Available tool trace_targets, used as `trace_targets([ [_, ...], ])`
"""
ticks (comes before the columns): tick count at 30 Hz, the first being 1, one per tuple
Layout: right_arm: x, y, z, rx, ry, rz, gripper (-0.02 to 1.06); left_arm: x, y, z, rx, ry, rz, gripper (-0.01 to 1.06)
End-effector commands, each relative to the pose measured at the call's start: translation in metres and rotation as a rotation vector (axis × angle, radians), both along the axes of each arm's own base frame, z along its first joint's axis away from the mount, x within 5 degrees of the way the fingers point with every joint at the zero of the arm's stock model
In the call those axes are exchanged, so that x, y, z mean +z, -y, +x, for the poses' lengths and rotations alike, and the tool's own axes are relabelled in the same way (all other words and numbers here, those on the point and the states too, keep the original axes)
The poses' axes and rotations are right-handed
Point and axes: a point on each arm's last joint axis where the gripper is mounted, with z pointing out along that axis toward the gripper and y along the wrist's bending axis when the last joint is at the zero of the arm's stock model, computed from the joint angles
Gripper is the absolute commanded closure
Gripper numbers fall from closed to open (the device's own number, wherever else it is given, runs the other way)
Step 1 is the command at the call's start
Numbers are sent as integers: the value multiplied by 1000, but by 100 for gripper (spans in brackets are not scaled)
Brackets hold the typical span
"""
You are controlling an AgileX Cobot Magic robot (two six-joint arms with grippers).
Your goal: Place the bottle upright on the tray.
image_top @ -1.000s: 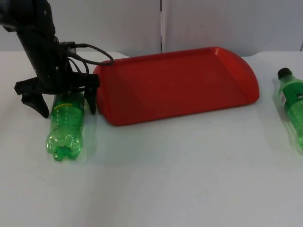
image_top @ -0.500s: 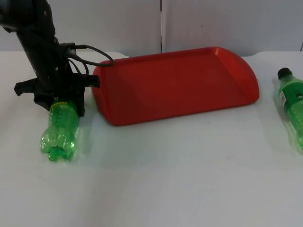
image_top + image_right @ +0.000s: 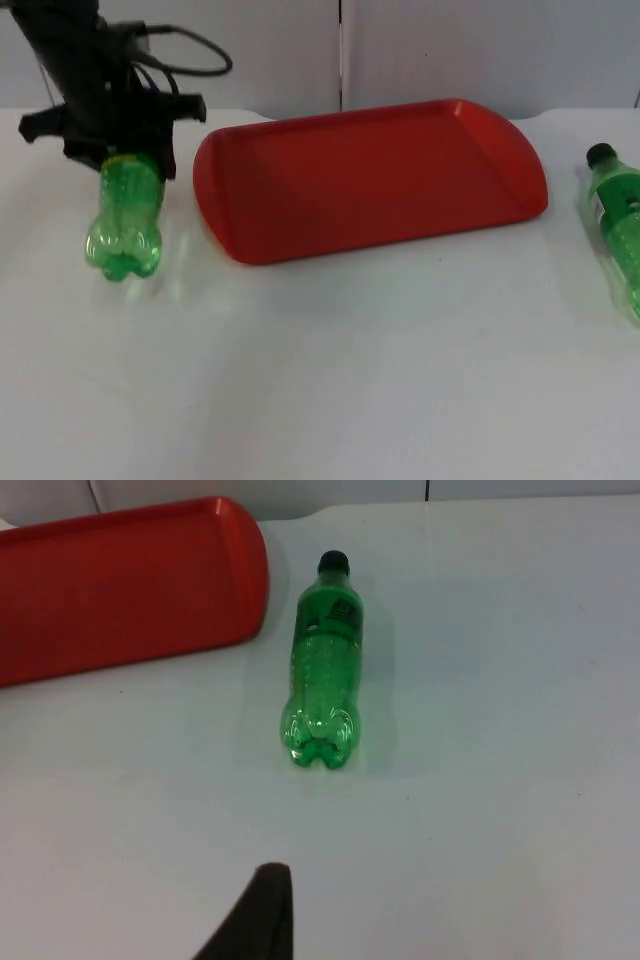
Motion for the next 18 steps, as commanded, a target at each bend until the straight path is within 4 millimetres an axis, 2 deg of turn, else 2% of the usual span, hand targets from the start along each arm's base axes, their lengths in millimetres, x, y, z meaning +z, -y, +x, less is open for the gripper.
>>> trace_targets([
  [1, 0, 0, 0, -3, 10, 0, -1, 32, 2, 1, 11, 102, -26, 104],
  [5, 0, 0, 0, -3, 10, 0, -1, 82, 2, -1, 19, 257, -53, 104],
  [6, 0, 0, 0, -3, 10, 0, -1, 82, 2, -1, 19, 257, -53, 104],
  [10, 0, 0, 0, -3, 10, 0, -1, 127, 2, -8, 26, 396, -85, 104],
  [11, 0, 0, 0, -3, 10, 0, -1, 127, 2, -8, 26, 396, -85, 104],
  [15, 0, 0, 0, -3, 10, 0, -1, 167, 12, -18, 1, 537, -108, 104],
  [16, 0, 0, 0, -3, 10, 0, -1, 167, 12, -18, 1, 537, -108, 104],
  [18, 0, 0, 0, -3, 10, 0, -1, 180, 18, -23, -27, 587, -109, 104],
])
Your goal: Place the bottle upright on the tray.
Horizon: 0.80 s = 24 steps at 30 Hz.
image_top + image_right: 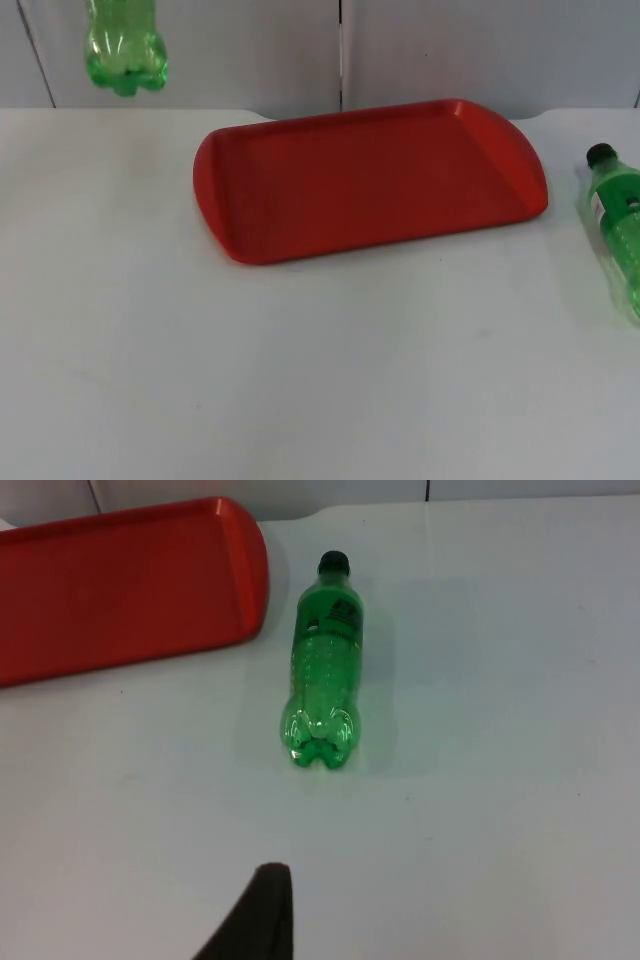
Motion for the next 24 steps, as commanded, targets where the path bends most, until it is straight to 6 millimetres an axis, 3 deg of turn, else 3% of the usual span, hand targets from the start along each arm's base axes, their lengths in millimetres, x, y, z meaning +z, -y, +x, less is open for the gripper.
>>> trace_targets([
  [1, 0, 0, 0, -3, 10, 0, -1, 19, 10, -6, -23, 72, -21, 104],
  [8, 0, 0, 0, -3, 10, 0, -1, 42, 34, -15, -84, 197, -26, 104],
  [18, 0, 0, 0, -3, 10, 0, -1, 94, 68, -45, -180, 473, -40, 104],
  [22, 0, 0, 0, -3, 10, 0, -1, 92, 66, -57, -159, 593, -69, 104],
  [24, 0, 0, 0, -3, 10, 0, -1, 80, 61, -65, -138, 655, -78, 104],
])
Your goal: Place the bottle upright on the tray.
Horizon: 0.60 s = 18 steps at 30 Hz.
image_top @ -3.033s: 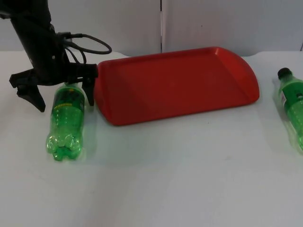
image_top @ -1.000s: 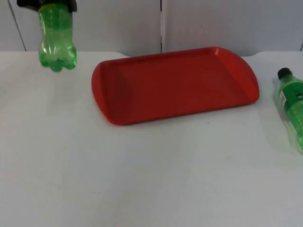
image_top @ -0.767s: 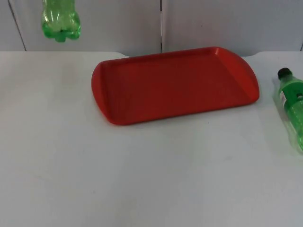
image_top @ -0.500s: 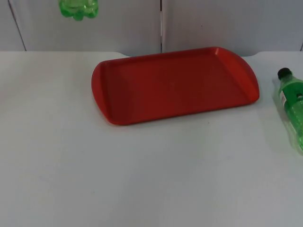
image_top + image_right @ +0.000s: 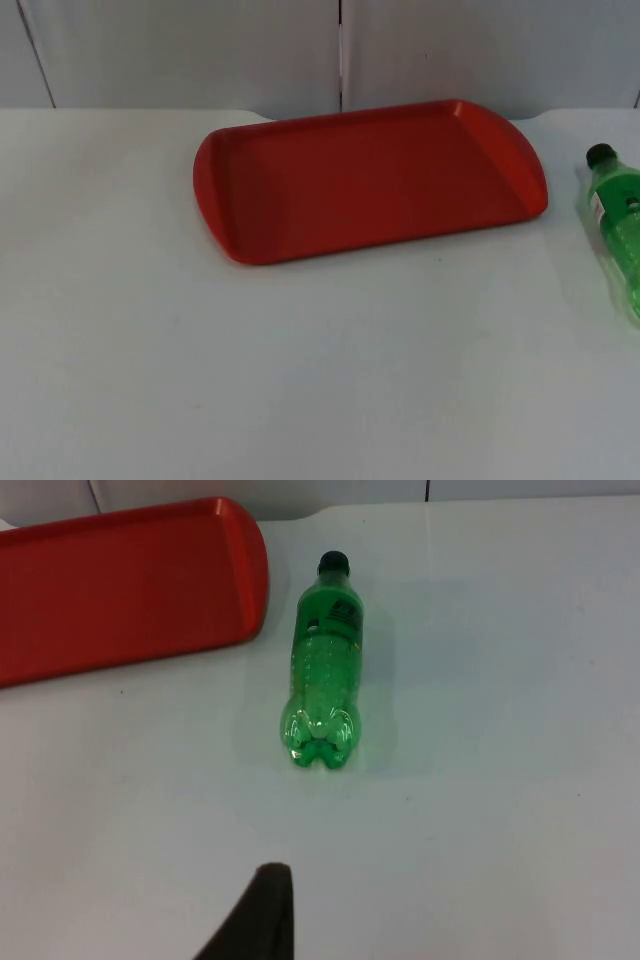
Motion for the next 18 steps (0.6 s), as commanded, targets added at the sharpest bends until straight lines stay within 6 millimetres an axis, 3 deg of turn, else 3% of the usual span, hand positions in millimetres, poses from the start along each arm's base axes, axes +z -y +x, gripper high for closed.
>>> trace_targets([
  [1, 0, 0, 0, -3, 10, 0, -1, -6, -6, -13, 25, 134, -55, 104],
  [8, 0, 0, 0, -3, 10, 0, -1, -42, -9, -20, 30, 265, -31, 104],
  [12, 0, 0, 0, -3, 10, 0, -1, -65, -1, -24, -71, 390, 32, 104],
  [18, 0, 0, 0, -3, 10, 0, -1, -94, 7, -13, -121, 357, 110, 104],
])
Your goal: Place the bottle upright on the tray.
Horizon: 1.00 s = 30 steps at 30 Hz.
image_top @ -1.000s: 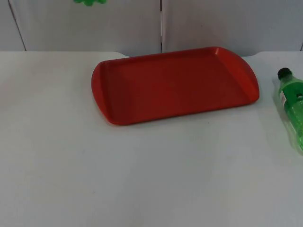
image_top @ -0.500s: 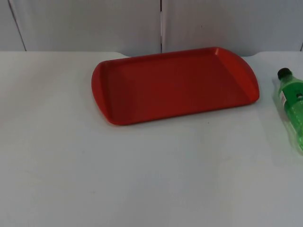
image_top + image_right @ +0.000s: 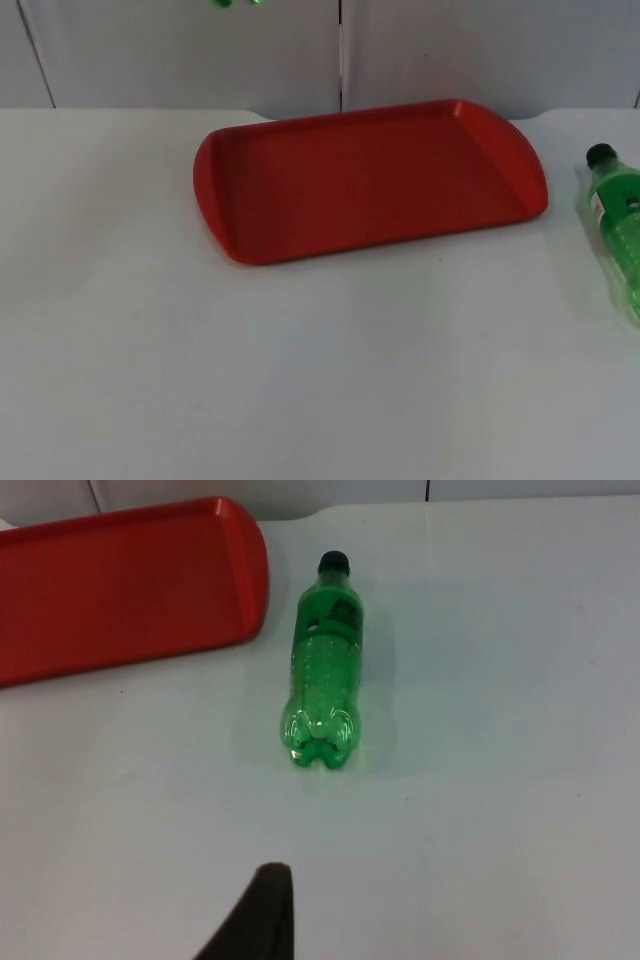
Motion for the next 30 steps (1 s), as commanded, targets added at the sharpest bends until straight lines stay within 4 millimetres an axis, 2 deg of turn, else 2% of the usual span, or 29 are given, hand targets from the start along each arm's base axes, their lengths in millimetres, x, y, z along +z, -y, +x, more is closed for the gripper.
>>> trace_targets([
  [1, 0, 0, 0, -3, 10, 0, -1, -11, 3, 3, -18, 0, 16, 104],
  [7, 0, 0, 0, -3, 10, 0, -1, -28, 7, 12, -30, 30, -66, 104],
  [14, 0, 0, 0, -3, 10, 0, -1, -50, 10, 19, -25, 48, -31, 104],
  [18, 0, 0, 0, -3, 10, 0, -1, -72, 13, 25, -29, 97, -20, 104],
  [19, 0, 0, 0, -3, 10, 0, -1, -72, 13, 25, -29, 97, -20, 104],
  [24, 0, 0, 0, -3, 10, 0, -1, -104, 17, 38, -33, 81, -9, 104],
  [30, 0, 0, 0, -3, 10, 0, -1, -126, 23, 54, -34, 68, -6, 104],
])
